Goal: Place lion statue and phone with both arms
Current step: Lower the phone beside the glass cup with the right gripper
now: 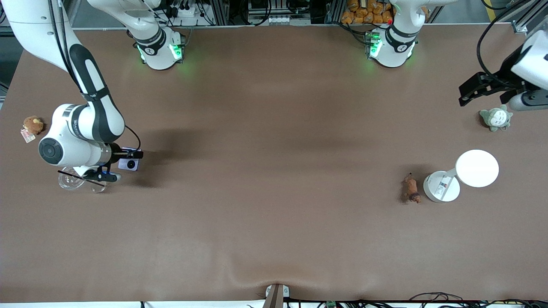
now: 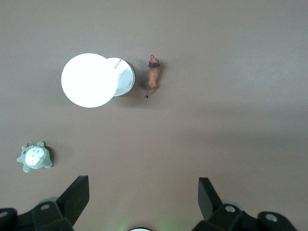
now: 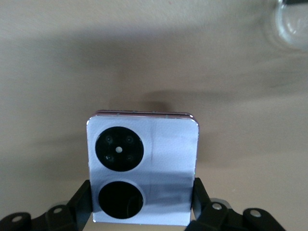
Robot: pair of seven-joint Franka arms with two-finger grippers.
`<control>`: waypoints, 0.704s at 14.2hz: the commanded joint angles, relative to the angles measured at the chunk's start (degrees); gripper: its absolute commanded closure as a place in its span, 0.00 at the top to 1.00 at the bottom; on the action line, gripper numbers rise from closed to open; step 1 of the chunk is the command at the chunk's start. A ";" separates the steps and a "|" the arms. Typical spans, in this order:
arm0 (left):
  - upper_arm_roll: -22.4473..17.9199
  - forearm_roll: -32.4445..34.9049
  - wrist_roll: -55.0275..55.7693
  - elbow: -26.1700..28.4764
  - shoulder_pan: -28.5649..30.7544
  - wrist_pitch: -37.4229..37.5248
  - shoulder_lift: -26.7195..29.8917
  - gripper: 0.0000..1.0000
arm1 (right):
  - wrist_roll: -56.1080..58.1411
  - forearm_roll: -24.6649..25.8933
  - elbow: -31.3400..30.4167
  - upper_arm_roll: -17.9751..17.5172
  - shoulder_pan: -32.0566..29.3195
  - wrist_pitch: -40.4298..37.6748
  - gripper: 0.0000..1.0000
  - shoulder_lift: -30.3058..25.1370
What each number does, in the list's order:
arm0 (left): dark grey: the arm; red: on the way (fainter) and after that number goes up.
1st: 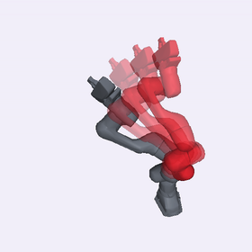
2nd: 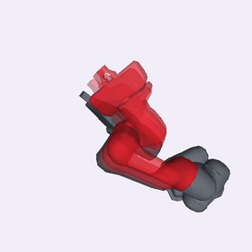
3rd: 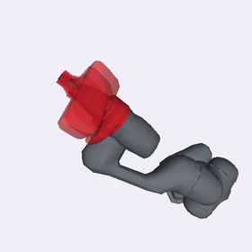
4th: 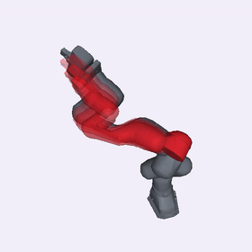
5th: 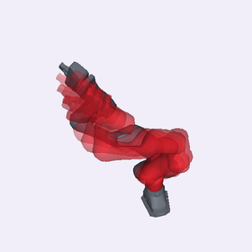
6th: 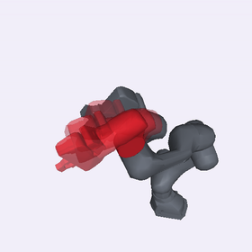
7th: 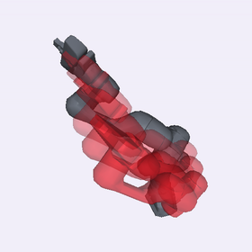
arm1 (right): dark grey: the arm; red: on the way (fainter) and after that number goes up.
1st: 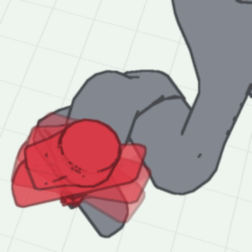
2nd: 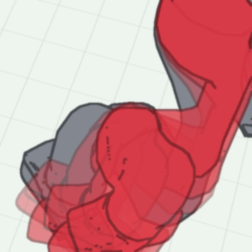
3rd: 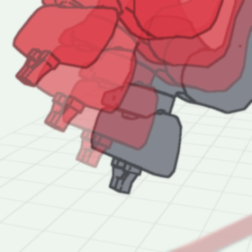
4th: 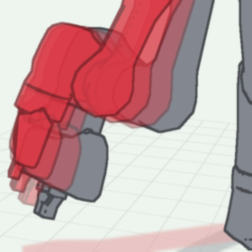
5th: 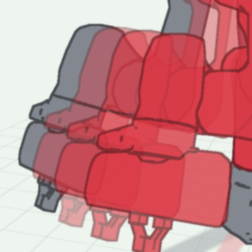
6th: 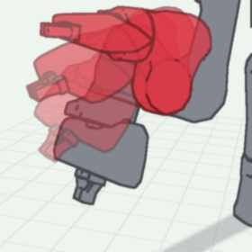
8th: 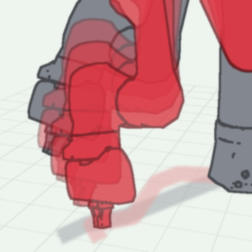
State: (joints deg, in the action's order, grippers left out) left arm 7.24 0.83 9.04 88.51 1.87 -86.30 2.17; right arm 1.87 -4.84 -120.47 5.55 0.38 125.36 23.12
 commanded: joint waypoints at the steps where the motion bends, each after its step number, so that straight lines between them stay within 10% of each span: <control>1: -0.21 -2.06 -0.51 1.49 1.82 -0.70 1.17 1.00 | 0.32 0.97 -2.31 -1.24 -0.74 3.91 0.15 0.16; 10: 1.28 -1.18 -0.87 1.93 2.17 -0.62 1.43 1.00 | 0.32 4.67 -1.61 -0.98 -1.26 10.59 0.30 3.25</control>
State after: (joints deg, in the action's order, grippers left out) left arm 7.57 0.04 9.00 89.26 3.61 -86.45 2.21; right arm 1.87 -1.39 -122.38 5.12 0.36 134.94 26.62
